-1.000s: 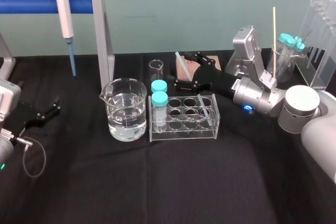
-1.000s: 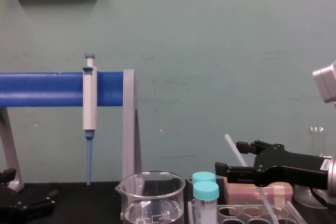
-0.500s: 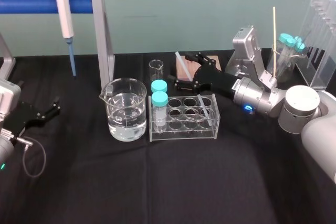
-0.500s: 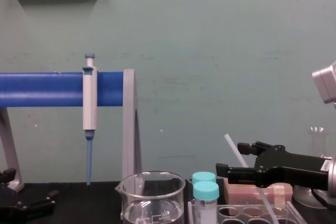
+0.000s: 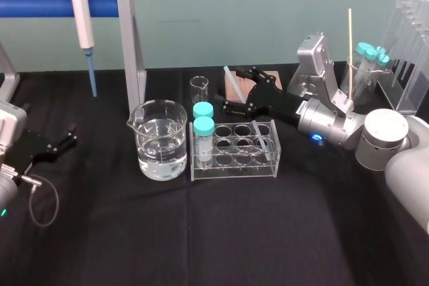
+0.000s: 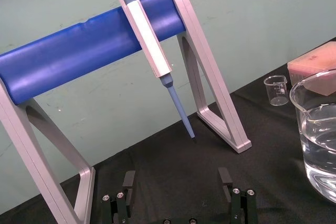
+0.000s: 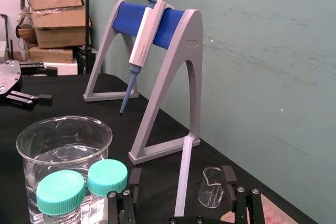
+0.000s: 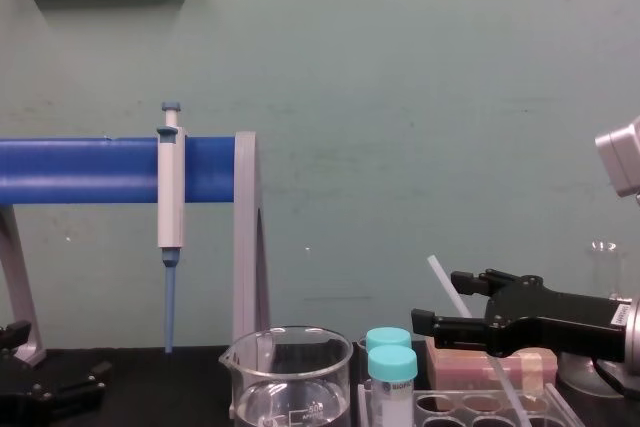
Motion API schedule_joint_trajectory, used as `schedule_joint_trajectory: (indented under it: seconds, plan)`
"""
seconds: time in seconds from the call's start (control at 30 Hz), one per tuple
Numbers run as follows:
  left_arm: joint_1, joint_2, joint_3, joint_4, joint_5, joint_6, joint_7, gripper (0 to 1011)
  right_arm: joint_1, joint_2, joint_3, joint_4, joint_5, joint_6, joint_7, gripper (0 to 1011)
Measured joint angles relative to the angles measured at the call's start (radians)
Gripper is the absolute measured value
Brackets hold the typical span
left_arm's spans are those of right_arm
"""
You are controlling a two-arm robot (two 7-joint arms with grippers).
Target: Pick up the stirring rod with one hand, then place it down.
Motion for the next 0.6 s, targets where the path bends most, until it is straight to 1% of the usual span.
schedule_joint_trajectory:
  seconds: [0.17, 0.23, 0.3, 0.33, 0.4, 0.43, 0.47, 0.53, 0.6]
  plan:
    - [0.0, 0.0, 0.0, 0.0, 0.0, 0.0, 0.0, 1000, 0.0, 0.0, 0.0, 0.0, 0.0, -0.001, 0.0, 887]
    - [0.0, 0.0, 0.0, 0.0, 0.0, 0.0, 0.0, 1000, 0.0, 0.0, 0.0, 0.0, 0.0, -0.001, 0.0, 813]
    - [0.0, 0.0, 0.0, 0.0, 0.0, 0.0, 0.0, 1000, 0.0, 0.0, 0.0, 0.0, 0.0, -0.001, 0.0, 780]
    - [0.0, 0.0, 0.0, 0.0, 0.0, 0.0, 0.0, 1000, 0.0, 0.0, 0.0, 0.0, 0.0, -0.001, 0.0, 723]
    - [0.0, 0.0, 0.0, 0.0, 0.0, 0.0, 0.0, 1000, 0.0, 0.0, 0.0, 0.0, 0.0, -0.001, 0.0, 684]
    - [0.0, 0.0, 0.0, 0.0, 0.0, 0.0, 0.0, 1000, 0.0, 0.0, 0.0, 0.0, 0.0, -0.001, 0.001, 626]
    - [0.0, 0.0, 0.0, 0.0, 0.0, 0.0, 0.0, 1000, 0.0, 0.0, 0.0, 0.0, 0.0, -0.001, 0.001, 606]
    - [0.0, 0.0, 0.0, 0.0, 0.0, 0.0, 0.0, 1000, 0.0, 0.0, 0.0, 0.0, 0.0, -0.001, 0.001, 523]
    - [0.0, 0.0, 0.0, 0.0, 0.0, 0.0, 0.0, 1000, 0.0, 0.0, 0.0, 0.0, 0.0, -0.001, 0.001, 483]
